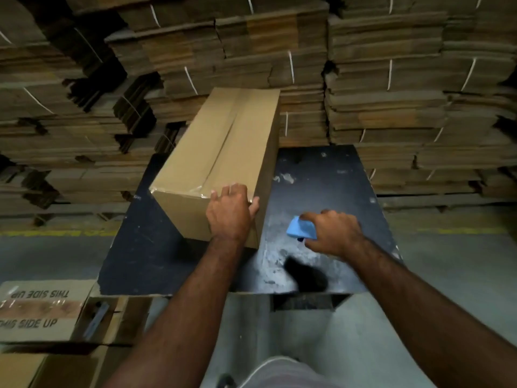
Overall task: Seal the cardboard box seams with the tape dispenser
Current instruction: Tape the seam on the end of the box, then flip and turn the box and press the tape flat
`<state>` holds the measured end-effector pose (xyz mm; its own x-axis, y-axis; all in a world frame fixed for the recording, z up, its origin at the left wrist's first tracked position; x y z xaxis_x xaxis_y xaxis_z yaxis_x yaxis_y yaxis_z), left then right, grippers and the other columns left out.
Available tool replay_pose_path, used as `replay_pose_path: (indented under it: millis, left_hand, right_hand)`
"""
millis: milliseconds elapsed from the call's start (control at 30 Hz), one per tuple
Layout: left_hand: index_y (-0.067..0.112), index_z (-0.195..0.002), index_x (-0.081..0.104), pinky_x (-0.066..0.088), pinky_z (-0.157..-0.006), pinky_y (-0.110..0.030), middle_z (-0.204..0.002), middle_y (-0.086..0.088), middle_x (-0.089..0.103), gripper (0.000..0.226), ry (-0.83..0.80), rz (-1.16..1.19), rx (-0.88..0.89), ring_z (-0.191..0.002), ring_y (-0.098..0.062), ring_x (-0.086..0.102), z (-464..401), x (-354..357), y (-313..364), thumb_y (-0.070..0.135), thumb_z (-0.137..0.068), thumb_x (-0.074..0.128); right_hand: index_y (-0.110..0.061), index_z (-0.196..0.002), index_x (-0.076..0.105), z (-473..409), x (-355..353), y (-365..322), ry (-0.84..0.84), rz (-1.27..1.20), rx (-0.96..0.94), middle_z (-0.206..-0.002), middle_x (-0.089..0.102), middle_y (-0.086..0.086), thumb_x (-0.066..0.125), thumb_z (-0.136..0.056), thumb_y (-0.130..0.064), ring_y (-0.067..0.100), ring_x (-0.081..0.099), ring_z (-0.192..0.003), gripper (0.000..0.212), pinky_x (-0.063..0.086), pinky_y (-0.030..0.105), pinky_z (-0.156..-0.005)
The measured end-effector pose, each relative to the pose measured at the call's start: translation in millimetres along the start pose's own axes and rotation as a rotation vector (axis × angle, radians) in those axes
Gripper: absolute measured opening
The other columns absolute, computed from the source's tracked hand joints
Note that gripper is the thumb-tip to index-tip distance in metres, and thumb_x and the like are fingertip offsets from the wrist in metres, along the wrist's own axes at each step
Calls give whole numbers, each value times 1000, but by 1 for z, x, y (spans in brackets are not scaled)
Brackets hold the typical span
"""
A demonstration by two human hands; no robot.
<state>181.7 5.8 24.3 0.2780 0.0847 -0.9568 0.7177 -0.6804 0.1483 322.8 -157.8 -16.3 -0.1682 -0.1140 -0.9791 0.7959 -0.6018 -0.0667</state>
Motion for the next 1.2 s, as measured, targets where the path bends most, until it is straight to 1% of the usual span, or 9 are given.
replay_pose_path:
  millis: [167,333,467,567,700,867,1033,1133,1200]
  left_hand:
    - [11,-102,63,54,-85,-48,-101,-12,68,38,32,6,21,-95,-35,62,4,11,-3,46,-89,66]
    - [10,-106,61,54,-88,-49,-110,-14,66,49,69,-4,101,-100,-34,61,7,18,-8,55,-88,62]
    - [11,-108,58,52,-90,-50,-112,-12,64,45,45,33,116,-98,-33,59,4,24,-12,50,-89,54]
    - [11,-110,57,53,-87,-49,-111,-11,63,43,32,22,121,-97,-33,59,4,27,-12,47,-87,54]
    - [11,-107,57,52,-88,-50,-110,-12,63,39,37,31,130,-96,-34,59,7,27,-12,43,-85,57]
    - [7,-114,56,46,-100,-52,-122,-15,61,43,25,53,186,-108,-34,57,11,27,-11,35,-82,63]
    - [5,-136,48,20,-120,-46,-147,-17,48,68,-94,140,261,-138,-30,41,17,32,-15,30,-74,58]
    - [4,-145,43,12,-121,-43,-157,-15,37,78,-139,231,263,-149,-28,26,20,24,-27,35,-75,53]
    - [6,-143,47,15,-120,-42,-158,-12,35,71,-30,294,214,-150,-26,23,22,13,-44,34,-78,55]
  right_hand:
    - [-34,-145,35,7,66,17,39,-216,214,-123,50,15,56,-84,-48,38,54,-111,66,46,42,-88]
    - [-21,-154,21,13,132,23,10,-77,252,-135,42,23,55,-91,-24,39,45,-121,71,42,45,-97]
    - [-7,-142,48,18,167,12,35,-35,248,-110,57,31,74,-69,-2,42,60,-92,77,52,44,-64]
    - [-5,-138,53,21,172,6,28,-35,250,-99,58,29,70,-62,7,39,59,-74,79,46,37,-48]
    - [-4,-147,39,19,172,5,-2,-56,277,-115,53,34,71,-68,10,42,60,-85,87,50,39,-55]
    - [-14,-156,3,24,169,11,-119,-108,223,-143,34,27,52,-89,-8,38,46,-120,83,48,39,-87]
    - [-22,-134,43,16,102,-1,-109,-46,275,-130,56,8,52,-86,-28,30,57,-114,49,45,37,-89]
    - [-19,-126,55,7,45,-26,103,-115,168,-121,60,9,52,-88,-31,32,60,-108,39,47,40,-86]
    - [-18,-124,59,-1,16,-45,275,-267,91,-116,63,10,53,-88,-30,34,61,-103,38,50,41,-83]
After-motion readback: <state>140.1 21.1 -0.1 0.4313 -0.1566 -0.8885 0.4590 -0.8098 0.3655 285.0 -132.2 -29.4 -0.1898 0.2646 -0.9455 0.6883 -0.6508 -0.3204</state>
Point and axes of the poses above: each hand's wrist, its own z-axis away from the middle knuckle, its own x-axis out of the palm, y = z × x, the point moved 3 cm from there along -z, towards the middle knuckle
